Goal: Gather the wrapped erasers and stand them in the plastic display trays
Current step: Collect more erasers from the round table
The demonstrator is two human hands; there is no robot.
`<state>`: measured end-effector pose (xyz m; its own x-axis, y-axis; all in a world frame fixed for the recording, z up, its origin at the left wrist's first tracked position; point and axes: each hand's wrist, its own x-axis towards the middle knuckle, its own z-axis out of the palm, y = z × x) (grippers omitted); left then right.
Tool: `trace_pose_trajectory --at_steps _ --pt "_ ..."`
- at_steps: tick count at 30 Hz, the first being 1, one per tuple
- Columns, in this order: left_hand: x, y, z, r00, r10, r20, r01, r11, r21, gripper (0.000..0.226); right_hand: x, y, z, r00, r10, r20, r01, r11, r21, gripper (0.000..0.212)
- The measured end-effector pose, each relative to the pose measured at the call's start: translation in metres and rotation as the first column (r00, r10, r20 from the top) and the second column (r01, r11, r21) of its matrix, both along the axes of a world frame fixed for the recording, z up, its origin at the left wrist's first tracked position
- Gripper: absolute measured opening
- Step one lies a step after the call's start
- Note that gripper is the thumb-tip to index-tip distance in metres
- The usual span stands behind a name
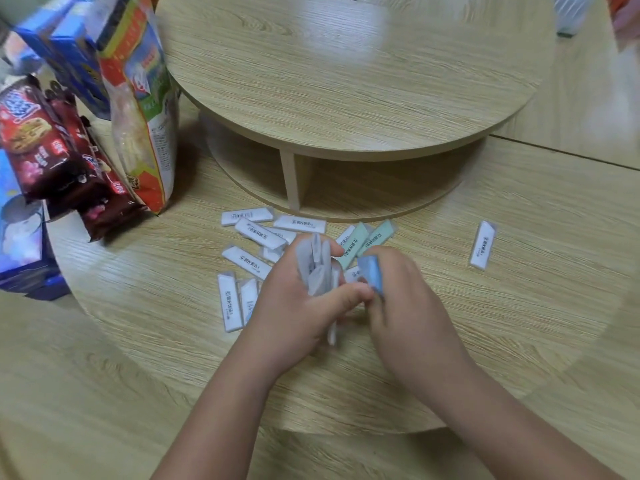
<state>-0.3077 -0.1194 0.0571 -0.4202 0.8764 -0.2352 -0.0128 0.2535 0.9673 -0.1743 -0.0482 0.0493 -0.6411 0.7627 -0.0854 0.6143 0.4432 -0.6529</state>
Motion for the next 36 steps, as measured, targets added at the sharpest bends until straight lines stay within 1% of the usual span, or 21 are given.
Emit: trace_pose_trajectory --at_steps 2,4,7,9,12,16,18,20,22,23,24,26,28,29,30,31,33,34,35,36 --pt "0.001 0.001 0.000 1.000 -0.005 -0.016 0.005 1.000 -0.008 0.049 -0.007 0.001 0.003 0.999 0.042 -0.018 -0.043 0.995 -0.090 0.026" --pt "-0.001 0.002 0.000 0.998 0.009 -0.060 -0.011 1.000 -0.026 0.047 -0.010 0.000 0.005 0.996 0.087 -0.033 -0.090 0.988 -0.128 0.032" --pt "-0.003 0.004 -0.001 0.999 -0.009 -0.049 0.009 1.000 -0.009 0.042 -0.008 0.001 0.004 0.985 0.152 -0.076 -0.163 0.971 -0.175 0.044" --pt "-0.003 0.006 -0.001 1.000 0.003 -0.017 -0.003 1.000 0.014 0.039 -0.006 -0.001 0.004 0.977 0.139 -0.161 -0.176 0.953 -0.247 0.054" --pt "-0.002 0.010 -0.002 0.995 0.095 0.020 -0.096 0.994 0.048 0.035 -0.004 -0.005 0.007 0.956 0.075 -0.283 -0.176 0.919 -0.352 0.062" --pt "0.004 0.013 0.000 0.981 0.194 -0.006 -0.193 0.977 0.091 0.035 -0.002 -0.005 0.005 0.935 -0.027 -0.355 -0.148 0.877 -0.456 0.062" --pt "0.007 0.014 0.002 0.971 0.240 0.009 -0.239 0.962 0.129 0.036 -0.001 -0.005 0.007 0.932 -0.017 -0.362 -0.144 0.899 -0.413 0.058" --pt "0.010 0.015 0.003 0.958 0.285 0.038 -0.287 0.946 0.154 0.036 -0.001 -0.008 0.006 0.923 -0.036 -0.382 -0.084 0.953 -0.292 0.054" --pt "0.014 0.018 0.003 0.948 0.307 0.088 -0.318 0.936 0.153 0.040 -0.004 -0.012 0.006 0.901 -0.080 -0.427 -0.018 0.975 -0.221 0.052" --pt "0.016 0.019 0.003 0.941 0.311 0.130 -0.328 0.934 0.144 0.044 -0.007 -0.015 0.006 0.885 -0.105 -0.454 -0.003 0.973 -0.231 0.052" --pt "0.019 0.021 0.002 0.933 0.313 0.178 -0.338 0.931 0.136 0.049 -0.010 -0.018 0.007 0.864 -0.142 -0.484 0.000 0.960 -0.281 0.053" --pt "0.021 0.022 0.001 0.911 0.313 0.268 -0.357 0.925 0.132 0.058 -0.015 -0.023 0.011 0.806 -0.240 -0.541 -0.034 0.894 -0.447 0.053" --pt "0.020 0.023 -0.001 0.903 0.313 0.295 -0.363 0.922 0.134 0.056 -0.017 -0.027 0.012 0.773 -0.305 -0.556 -0.078 0.824 -0.561 0.054" --pt "0.020 0.024 -0.002 0.906 0.313 0.285 -0.362 0.923 0.135 0.051 -0.016 -0.027 0.010 0.756 -0.335 -0.563 -0.111 0.781 -0.614 0.057" --pt "0.018 0.024 -0.004 0.911 0.315 0.266 -0.358 0.924 0.131 0.047 -0.015 -0.026 0.008 0.727 -0.377 -0.574 -0.167 0.714 -0.680 0.061" --pt "0.017 0.023 -0.004 0.919 0.314 0.237 -0.350 0.928 0.126 0.045 -0.014 -0.023 0.007 0.688 -0.426 -0.588 -0.256 0.616 -0.745 0.064" --pt "0.011 0.021 -0.004 0.946 0.286 0.154 -0.305 0.945 0.116 0.041 -0.013 -0.016 0.008 0.631 -0.478 -0.611 -0.419 0.453 -0.787 0.064" --pt "0.008 0.020 -0.004 0.960 0.262 0.095 -0.272 0.956 0.109 0.039 -0.011 -0.011 0.007 0.636 -0.460 -0.620 -0.463 0.415 -0.783 0.062" --pt "0.004 0.018 -0.003 0.971 0.240 0.026 -0.241 0.965 0.101 0.036 -0.008 -0.005 0.007 0.659 -0.428 -0.618 -0.468 0.408 -0.783 0.059" --pt "-0.001 0.016 -0.002 0.974 0.224 -0.042 -0.220 0.971 0.094 0.034 -0.004 0.002 0.004 0.715 -0.342 -0.609 -0.397 0.519 -0.757 0.057"
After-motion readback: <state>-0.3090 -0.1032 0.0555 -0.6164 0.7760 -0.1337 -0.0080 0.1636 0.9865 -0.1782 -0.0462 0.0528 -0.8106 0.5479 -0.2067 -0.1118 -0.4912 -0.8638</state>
